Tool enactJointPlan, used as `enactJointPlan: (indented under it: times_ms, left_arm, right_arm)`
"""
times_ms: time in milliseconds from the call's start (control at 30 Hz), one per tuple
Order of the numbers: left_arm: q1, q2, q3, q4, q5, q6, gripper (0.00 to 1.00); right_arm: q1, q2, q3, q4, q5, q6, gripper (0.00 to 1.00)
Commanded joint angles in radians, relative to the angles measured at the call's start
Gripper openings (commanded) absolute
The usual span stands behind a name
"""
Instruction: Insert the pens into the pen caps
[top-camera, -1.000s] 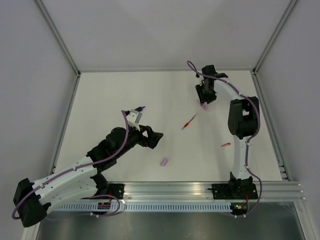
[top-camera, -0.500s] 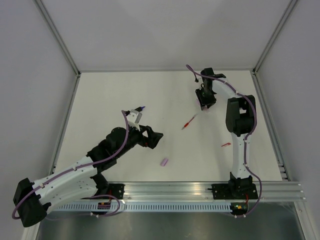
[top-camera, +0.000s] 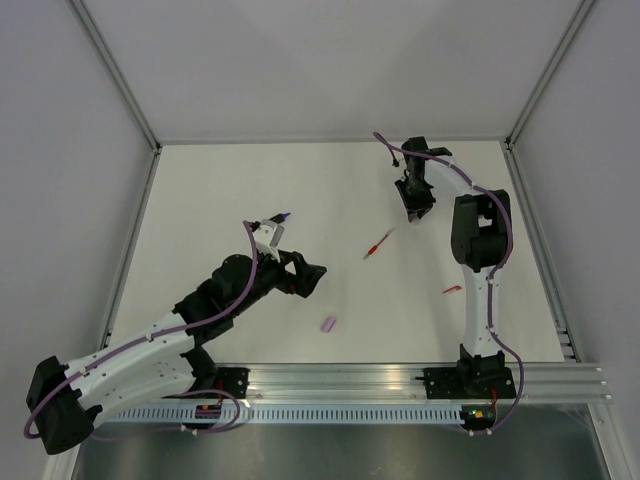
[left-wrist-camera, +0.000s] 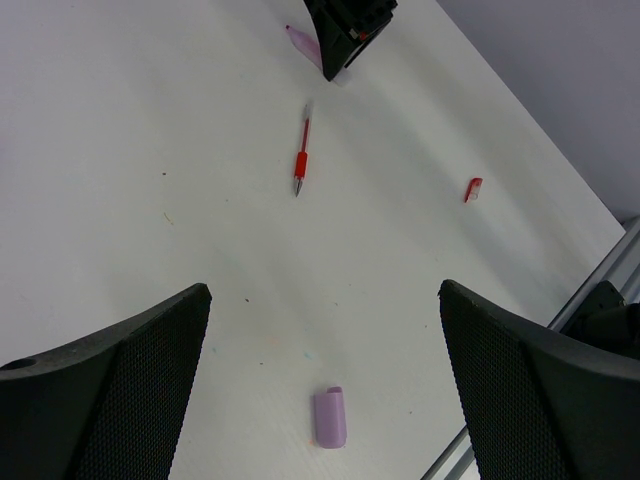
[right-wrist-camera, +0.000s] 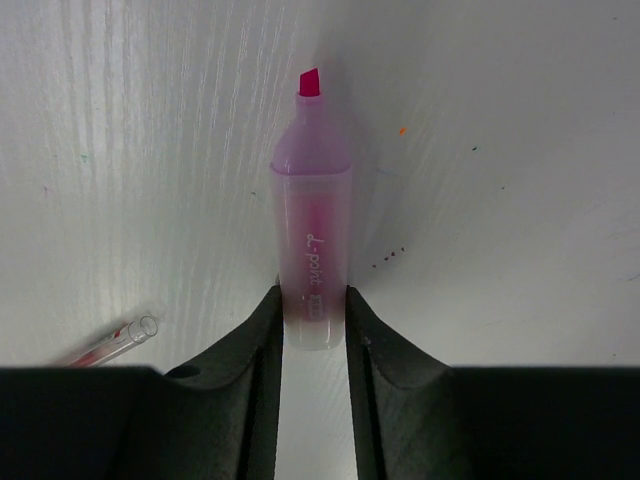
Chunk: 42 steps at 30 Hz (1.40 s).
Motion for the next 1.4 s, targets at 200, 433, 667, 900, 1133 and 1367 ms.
enactJointPlan:
  times_ms: [200, 433, 667, 900, 1133, 1367]
  left_arm:
    - [-0.002, -0.008, -0.005, 0.047, -0.008, -0.036, 0.99]
    - [0.030, 0.084, 0.113, -0.088, 0.050, -0.164, 1.00]
    - [0.056, 0.156, 0.162, -0.124, 0.124, -0.276, 0.95]
    - [0.087, 0.213, 0.258, -0.134, 0.188, -0.329, 0.93]
    - [0.095, 0.316, 0.359, -0.140, 0.196, -0.316, 0.92]
    - [0.105, 0.396, 0.413, -0.145, 0.207, -0.323, 0.83]
  right_arm:
    - [0.000, -0.062, -0.087, 0.071, 0.014, 0.077, 0.11]
    - [0.013, -0.309, -0.514, 0.420, -0.103, 0.278, 0.00]
    - [0.016, -0.455, -0.610, 0.431, -0.049, 0.318, 0.00]
    - [0.065, -0.712, -0.749, 0.500, -0.111, 0.389, 0.00]
    - [0.262, -1.019, -0.973, 0.670, -0.157, 0.507, 0.00]
    - [0.437, -1.301, -1.167, 0.856, -0.189, 0.647, 0.00]
